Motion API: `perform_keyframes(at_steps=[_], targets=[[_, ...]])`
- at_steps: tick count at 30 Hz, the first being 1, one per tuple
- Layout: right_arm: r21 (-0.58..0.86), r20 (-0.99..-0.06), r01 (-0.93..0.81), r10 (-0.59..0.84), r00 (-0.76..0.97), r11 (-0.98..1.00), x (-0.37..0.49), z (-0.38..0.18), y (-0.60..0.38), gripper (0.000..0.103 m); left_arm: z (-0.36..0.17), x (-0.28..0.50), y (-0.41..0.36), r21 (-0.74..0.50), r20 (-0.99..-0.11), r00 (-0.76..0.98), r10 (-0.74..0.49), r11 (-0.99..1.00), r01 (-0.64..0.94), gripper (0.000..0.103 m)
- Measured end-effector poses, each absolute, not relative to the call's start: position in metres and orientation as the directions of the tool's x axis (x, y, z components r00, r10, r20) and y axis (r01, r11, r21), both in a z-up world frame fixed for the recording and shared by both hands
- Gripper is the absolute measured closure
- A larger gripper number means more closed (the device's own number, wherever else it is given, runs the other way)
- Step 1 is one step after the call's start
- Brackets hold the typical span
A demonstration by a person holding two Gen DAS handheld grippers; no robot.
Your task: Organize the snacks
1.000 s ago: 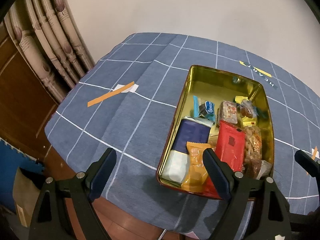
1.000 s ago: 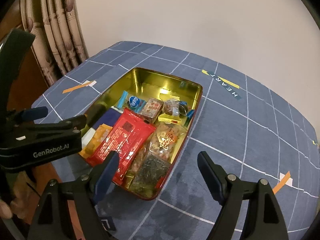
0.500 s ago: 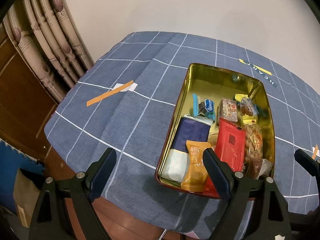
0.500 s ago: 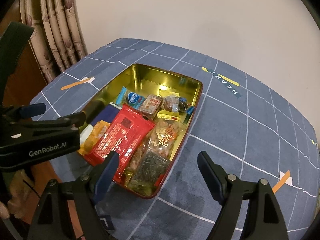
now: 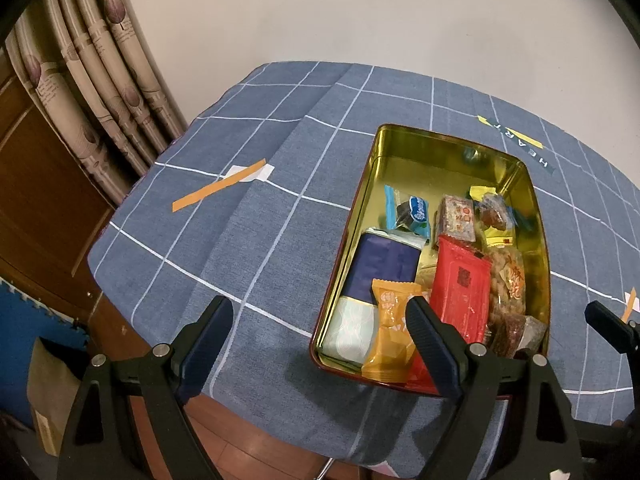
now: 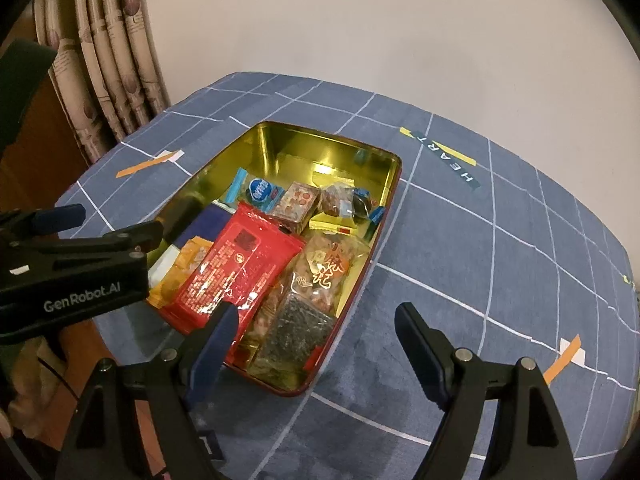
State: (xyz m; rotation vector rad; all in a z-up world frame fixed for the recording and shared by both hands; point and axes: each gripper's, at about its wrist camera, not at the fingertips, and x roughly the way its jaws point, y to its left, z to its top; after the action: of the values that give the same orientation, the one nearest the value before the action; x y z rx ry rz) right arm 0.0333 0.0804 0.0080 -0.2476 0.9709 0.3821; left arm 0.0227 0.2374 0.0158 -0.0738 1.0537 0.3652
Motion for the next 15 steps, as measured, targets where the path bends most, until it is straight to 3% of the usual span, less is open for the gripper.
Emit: perform_keyframes(at_steps=[15], targets=[[-0.034, -0.847, -0.428, 0.201, 0.491, 0.903, 0.0336, 0.0044, 0.0812, 0.021, 0.0131, 0.0209, 0.2410, 0.081, -0.866, 0.443, 0.231, 0.940, -0.331, 0.017]])
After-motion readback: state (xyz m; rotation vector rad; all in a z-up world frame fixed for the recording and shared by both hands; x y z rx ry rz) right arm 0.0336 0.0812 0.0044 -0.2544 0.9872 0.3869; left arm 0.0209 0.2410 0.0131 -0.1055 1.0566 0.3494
